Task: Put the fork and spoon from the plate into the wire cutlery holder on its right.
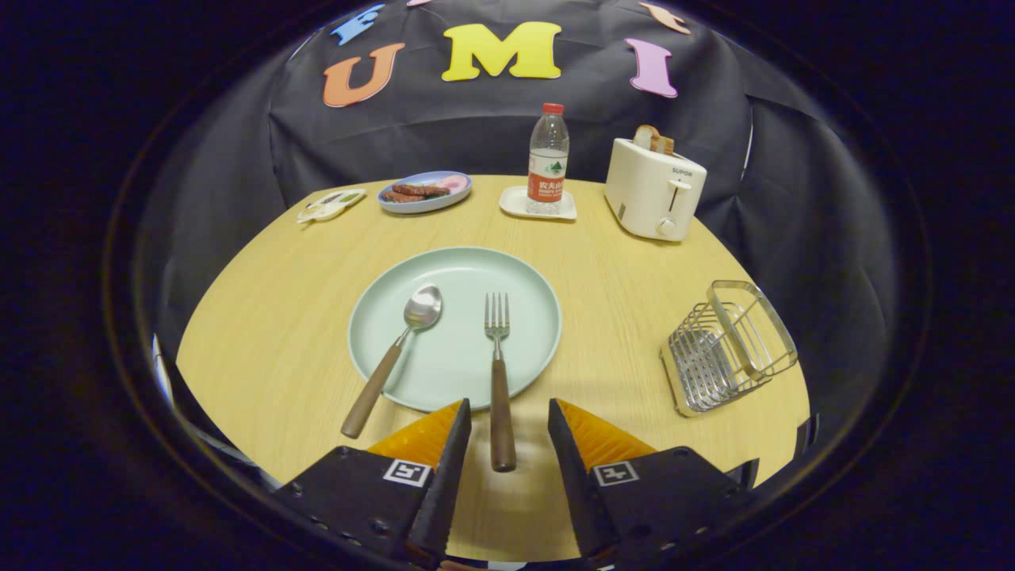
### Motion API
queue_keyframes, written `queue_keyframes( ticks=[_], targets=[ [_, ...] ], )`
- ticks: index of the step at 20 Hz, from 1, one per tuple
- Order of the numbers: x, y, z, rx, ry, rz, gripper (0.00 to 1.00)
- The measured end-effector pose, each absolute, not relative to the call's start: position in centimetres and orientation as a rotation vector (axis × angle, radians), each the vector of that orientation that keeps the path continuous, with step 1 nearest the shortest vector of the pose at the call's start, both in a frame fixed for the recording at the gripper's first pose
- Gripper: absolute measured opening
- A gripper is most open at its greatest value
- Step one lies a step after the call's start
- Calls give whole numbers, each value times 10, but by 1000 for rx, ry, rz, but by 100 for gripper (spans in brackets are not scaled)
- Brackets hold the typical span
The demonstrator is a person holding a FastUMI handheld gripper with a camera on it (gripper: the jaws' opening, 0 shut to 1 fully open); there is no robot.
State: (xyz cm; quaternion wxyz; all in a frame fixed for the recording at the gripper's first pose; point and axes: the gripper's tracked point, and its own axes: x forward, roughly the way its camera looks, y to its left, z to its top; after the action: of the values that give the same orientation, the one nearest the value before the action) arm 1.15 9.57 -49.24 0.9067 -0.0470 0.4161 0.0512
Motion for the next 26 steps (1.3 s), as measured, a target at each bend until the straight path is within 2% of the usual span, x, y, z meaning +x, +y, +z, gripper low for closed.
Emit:
queue_keyframes(
  ticks=[6, 11, 20, 26],
  targets=[
    [8, 93, -503, -74, 928, 120, 18],
    [4, 86, -493, -66, 977, 173, 6],
    [3, 61, -424, -87, 902, 268, 6],
    [-11, -2, -385, -64, 878, 224, 6]
  ],
)
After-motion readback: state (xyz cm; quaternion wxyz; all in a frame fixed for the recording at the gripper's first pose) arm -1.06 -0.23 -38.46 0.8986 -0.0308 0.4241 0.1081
